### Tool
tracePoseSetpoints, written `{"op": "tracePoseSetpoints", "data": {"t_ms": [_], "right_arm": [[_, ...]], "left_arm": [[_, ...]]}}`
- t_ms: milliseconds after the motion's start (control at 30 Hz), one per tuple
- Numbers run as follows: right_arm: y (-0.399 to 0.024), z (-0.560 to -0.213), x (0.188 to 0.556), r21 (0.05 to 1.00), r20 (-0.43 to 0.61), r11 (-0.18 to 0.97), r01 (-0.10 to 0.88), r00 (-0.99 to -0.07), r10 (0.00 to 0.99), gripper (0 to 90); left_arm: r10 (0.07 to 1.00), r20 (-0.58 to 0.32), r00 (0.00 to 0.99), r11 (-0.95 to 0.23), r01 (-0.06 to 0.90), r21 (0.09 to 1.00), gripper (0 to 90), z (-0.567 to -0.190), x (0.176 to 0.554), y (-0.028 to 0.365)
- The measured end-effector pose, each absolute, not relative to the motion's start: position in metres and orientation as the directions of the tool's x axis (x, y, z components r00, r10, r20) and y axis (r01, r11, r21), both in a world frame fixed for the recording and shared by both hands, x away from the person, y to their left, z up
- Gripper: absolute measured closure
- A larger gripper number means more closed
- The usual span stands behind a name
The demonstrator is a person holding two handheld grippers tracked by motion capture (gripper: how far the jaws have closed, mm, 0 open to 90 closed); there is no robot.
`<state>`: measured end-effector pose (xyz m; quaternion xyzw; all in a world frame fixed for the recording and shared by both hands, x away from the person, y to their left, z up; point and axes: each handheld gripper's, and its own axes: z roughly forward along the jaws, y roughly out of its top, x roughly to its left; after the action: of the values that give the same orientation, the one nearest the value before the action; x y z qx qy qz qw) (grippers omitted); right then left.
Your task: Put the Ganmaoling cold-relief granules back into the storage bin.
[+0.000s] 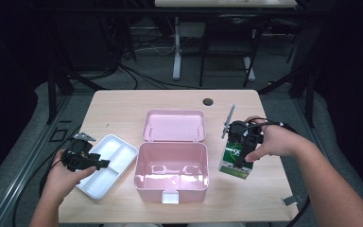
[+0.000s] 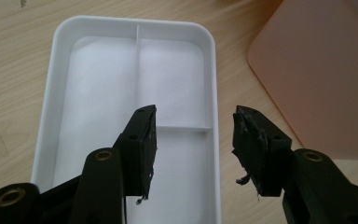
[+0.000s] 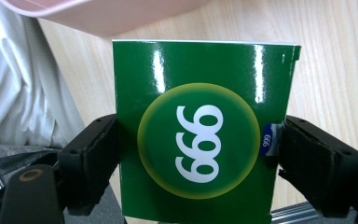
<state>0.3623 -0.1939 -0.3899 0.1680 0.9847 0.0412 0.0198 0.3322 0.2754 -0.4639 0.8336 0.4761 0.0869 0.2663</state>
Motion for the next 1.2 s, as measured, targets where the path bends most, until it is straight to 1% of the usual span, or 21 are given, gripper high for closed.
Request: {"op": "tracePoseSetpoints", "data": {"t_ms": [100,300,500,533,667,900,933,1200], "right_arm": [[-0.189,-0.382,0.360,0.083,-0.022,0.948,0.306,-0.951,0.309,15.8],[-0.176,-0.364,0.357,0.085,-0.048,0.961,0.265,-0.962,0.269,15.8],[-0.167,-0.351,0.356,0.087,-0.057,0.967,0.241,-0.968,0.246,15.9],[-0.164,-0.349,0.355,0.091,-0.077,0.968,0.233,-0.968,0.240,15.9],[-0.150,-0.340,0.353,0.098,-0.067,0.975,0.201,-0.976,0.208,15.9],[-0.133,-0.332,0.352,0.115,-0.070,0.979,0.167,-0.982,0.176,15.9],[-0.130,-0.331,0.351,0.115,-0.081,0.980,0.160,-0.982,0.170,15.9],[-0.102,-0.332,0.349,0.108,-0.079,0.988,0.110,-0.990,0.119,15.9]], "left_arm": [[0.839,-0.108,0.533,-0.406,0.746,0.529,49.8,-0.464,0.332,0.275],[0.838,-0.106,0.535,-0.409,0.746,0.526,49.8,-0.464,0.332,0.275],[0.838,-0.106,0.536,-0.410,0.744,0.527,49.8,-0.464,0.332,0.275],[0.838,-0.106,0.535,-0.409,0.745,0.527,49.8,-0.464,0.332,0.275],[0.835,-0.108,0.539,-0.412,0.744,0.527,49.8,-0.463,0.332,0.275],[0.837,-0.108,0.537,-0.410,0.745,0.526,49.8,-0.464,0.332,0.275],[0.837,-0.109,0.537,-0.411,0.746,0.525,49.8,-0.465,0.332,0.275],[0.835,-0.109,0.539,-0.414,0.746,0.522,49.8,-0.465,0.332,0.274]]}}
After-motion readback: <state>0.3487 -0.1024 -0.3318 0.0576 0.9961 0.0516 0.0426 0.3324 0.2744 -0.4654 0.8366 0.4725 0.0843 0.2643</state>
